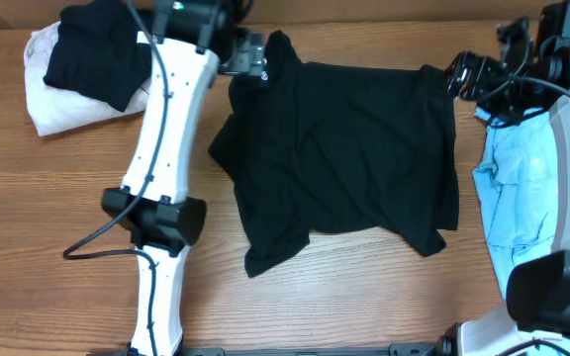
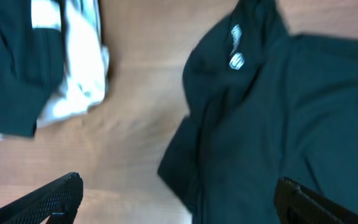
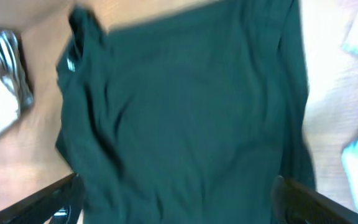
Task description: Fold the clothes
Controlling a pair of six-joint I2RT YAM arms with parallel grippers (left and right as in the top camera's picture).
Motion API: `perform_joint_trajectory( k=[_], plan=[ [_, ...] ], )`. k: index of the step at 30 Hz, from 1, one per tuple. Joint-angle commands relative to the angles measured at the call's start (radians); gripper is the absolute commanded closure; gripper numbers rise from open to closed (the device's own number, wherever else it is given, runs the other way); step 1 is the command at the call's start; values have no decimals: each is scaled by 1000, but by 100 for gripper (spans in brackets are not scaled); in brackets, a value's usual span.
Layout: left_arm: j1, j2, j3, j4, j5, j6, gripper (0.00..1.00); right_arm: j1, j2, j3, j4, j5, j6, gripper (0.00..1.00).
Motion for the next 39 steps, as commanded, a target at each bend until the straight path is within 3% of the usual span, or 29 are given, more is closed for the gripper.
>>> perform_joint_trajectory(
  k=[1, 9, 13, 17, 23, 30, 35, 39],
  plan=[
    [66, 17, 1, -43, 223, 8, 0, 56, 2, 7, -67, 18, -23, 2],
    [93, 77, -77, -90, 355, 142, 1, 217, 3, -62, -88, 123, 1, 0],
    [100, 84, -208, -87, 327, 164, 5, 255, 3, -67, -106, 229, 42, 0],
    [107, 84, -306, -85, 330, 163, 11, 233, 3, -67, -109, 242, 50, 0],
    [93, 38, -354, -90, 322, 136, 0, 148, 3, -67, -126, 243, 48, 0],
    [52, -146, -473, -83, 290, 79, 0, 60, 3, -67, -154, 246, 18, 0],
    [25, -332, -706, 72, 270, -5, 0, 48, 3, -67, -147, 246, 18, 0],
    [31, -478, -1013, 315, 268, -39, 0, 48, 3, -67, -154, 246, 18, 0]
  ],
)
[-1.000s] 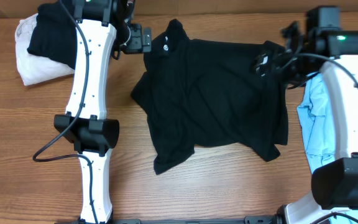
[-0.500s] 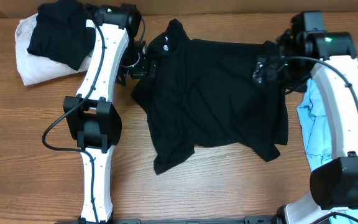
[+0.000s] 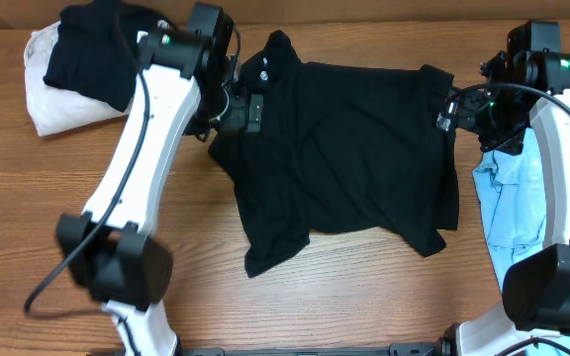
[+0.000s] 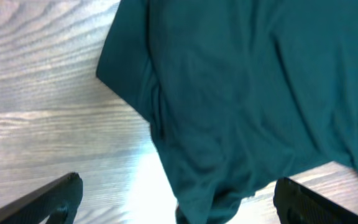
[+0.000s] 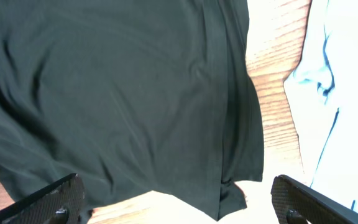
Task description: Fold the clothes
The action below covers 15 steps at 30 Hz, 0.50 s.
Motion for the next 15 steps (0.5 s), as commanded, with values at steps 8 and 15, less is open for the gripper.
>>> perform_joint_trajectory(
  k=[8, 15],
  plan=[
    [102, -50, -496, 422, 0, -62, 0, -1, -2, -5, 4, 3, -7, 0],
    [116, 43, -544, 595, 19, -61, 16, -1, -1, -5, 3, 4, -7, 0]
  ],
)
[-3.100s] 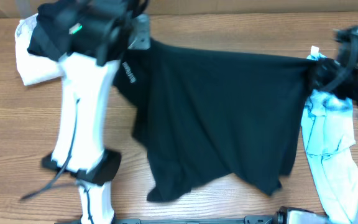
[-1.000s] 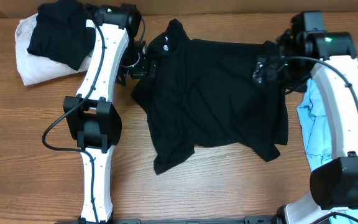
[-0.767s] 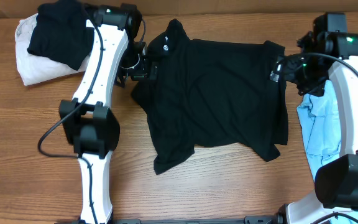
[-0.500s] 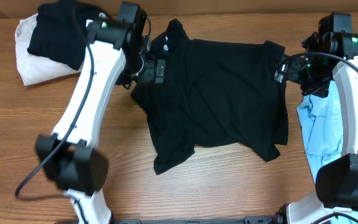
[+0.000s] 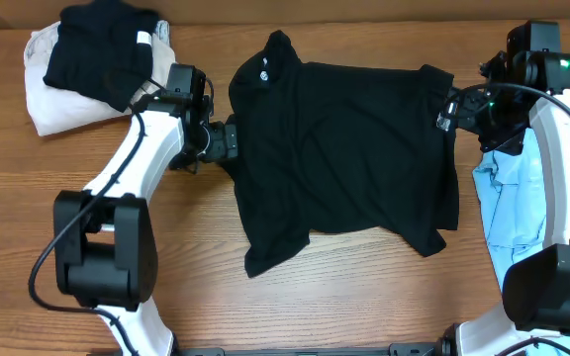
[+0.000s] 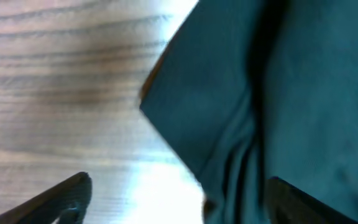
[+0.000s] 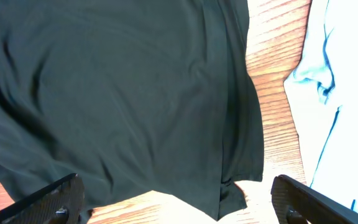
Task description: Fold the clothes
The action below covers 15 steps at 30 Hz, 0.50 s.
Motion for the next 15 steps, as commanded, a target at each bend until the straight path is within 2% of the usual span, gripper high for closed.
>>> perform_joint_trajectory(
  k=[1, 4, 5, 6, 7, 10, 12, 15],
  plan=[
    [-10, 51, -5, 47, 23, -4, 22, -1, -1, -5, 4, 4, -7, 0],
    [-20, 109, -5, 77, 51, 3, 44, -1, -1, -5, 3, 4, -7, 0],
    [-22, 127, -5, 76, 55, 3, 55, -1, -1, -5, 2, 4, -8, 0],
    [-24, 144, -5, 72, 63, 3, 72, -1, -1, -5, 2, 5, -8, 0],
    [-24, 159, -5, 67, 69, 1, 80, -1, -1, -5, 1, 7, -7, 0],
    [-23, 188, -5, 51, 69, -6, 84, -1, -1, -5, -2, 23, -8, 0],
    [-16, 191, -5, 46, 66, -9, 96, -1, -1, -5, -1, 23, -7, 0],
    [3, 185, 6, 12, 75, -43, 96, -1, -1, -5, 2, 22, -7, 0]
  ],
)
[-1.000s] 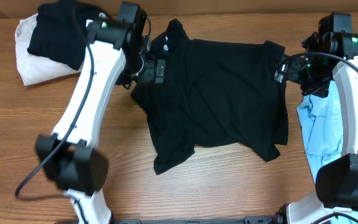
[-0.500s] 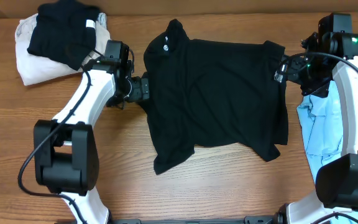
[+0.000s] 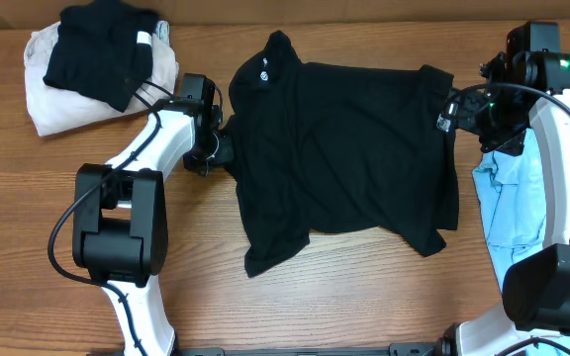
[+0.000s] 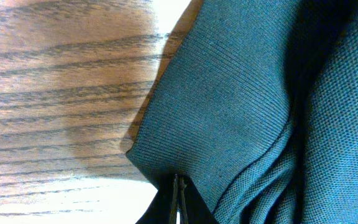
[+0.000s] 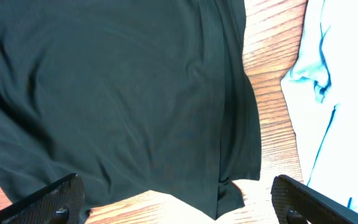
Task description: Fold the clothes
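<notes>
A black T-shirt [image 3: 354, 148] lies spread on the wooden table [image 3: 344, 307], collar to the far left, sleeves at left and right. My left gripper [image 3: 216, 148] is down at the shirt's left sleeve. In the left wrist view its tips [image 4: 178, 198] are pressed together on the sleeve's hem [image 4: 229, 124]. My right gripper [image 3: 450, 109] hovers above the shirt's right edge, its fingers [image 5: 55, 196] wide apart with nothing between them; the shirt [image 5: 123, 81] lies below.
A pile of white and black clothes [image 3: 87, 59] sits at the back left corner. A light blue garment [image 3: 513, 198] lies along the right side, seen too in the right wrist view as the light blue garment [image 5: 340, 93].
My left gripper was open just beside the left sleeve; now it is lower and shut on the sleeve's hem. The right gripper and the shirt have not moved.
My left gripper was open by the collar at the back and the right one by the shirt's back right corner. Then both were nearer: left over the left shoulder, right over the right edge. The left reached the sleeve, open, and now grips it.
</notes>
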Controlling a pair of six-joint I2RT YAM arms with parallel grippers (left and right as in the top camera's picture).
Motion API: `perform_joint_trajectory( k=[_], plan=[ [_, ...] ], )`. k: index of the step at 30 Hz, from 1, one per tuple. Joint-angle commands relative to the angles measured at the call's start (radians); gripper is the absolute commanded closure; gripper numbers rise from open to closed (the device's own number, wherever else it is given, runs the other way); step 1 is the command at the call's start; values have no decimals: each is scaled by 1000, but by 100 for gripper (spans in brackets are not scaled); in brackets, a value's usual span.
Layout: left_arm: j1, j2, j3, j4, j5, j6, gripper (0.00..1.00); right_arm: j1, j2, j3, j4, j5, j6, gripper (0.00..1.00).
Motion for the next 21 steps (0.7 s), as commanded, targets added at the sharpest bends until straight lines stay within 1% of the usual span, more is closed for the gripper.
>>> perform_joint_trajectory(
  k=[1, 4, 9, 13, 15, 18, 20, 21],
  plan=[
    [20, 45, 8, -70, 27, -39, 96, -2, -1, -5, 6, 12, -7, 0],
    [60, 35, 81, -221, -2, -39, 96, -2, -1, -5, 8, 5, -6, 0],
    [143, 22, 232, -505, -138, -32, 96, -2, -1, -5, 8, 5, -6, 0],
    [188, 16, 307, -619, -215, -15, 96, -2, -1, -5, 9, 5, -6, 0],
    [200, 16, 335, -622, -174, 16, 96, -2, -1, -5, 10, 3, -6, 0],
    [195, 16, 340, -540, 24, 126, 95, -2, -1, -5, 13, -11, -7, 0],
    [179, 20, 331, -481, 126, 183, 71, -2, -1, -5, 10, -10, -7, 0],
    [167, 21, 321, -453, 139, 187, 50, -2, -1, -5, 6, -9, -8, 0]
  ],
)
